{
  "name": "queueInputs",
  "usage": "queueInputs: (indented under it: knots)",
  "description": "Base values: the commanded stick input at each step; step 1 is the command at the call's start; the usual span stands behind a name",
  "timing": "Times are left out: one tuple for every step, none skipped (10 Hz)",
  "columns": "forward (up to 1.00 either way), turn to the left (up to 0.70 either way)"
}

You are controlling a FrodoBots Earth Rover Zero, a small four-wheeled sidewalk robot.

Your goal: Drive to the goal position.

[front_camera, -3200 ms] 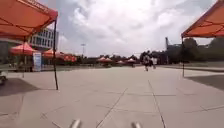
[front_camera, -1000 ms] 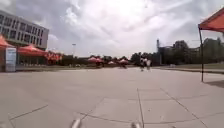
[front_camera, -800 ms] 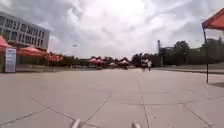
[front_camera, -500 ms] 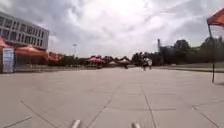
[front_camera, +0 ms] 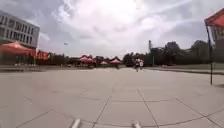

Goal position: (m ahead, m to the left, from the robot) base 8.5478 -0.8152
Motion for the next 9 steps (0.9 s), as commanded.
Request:
queueInputs:
  knots:
    - [0.85, -0.01]
    - [0.85, -0.01]
    - [0.85, -0.01]
    - [0.85, -0.01]
    - [0.85, -0.01]
    - [0.85, -0.01]
    - [0.85, -0.01]
    - [0.85, -0.01]
    - [0.85, -0.01]
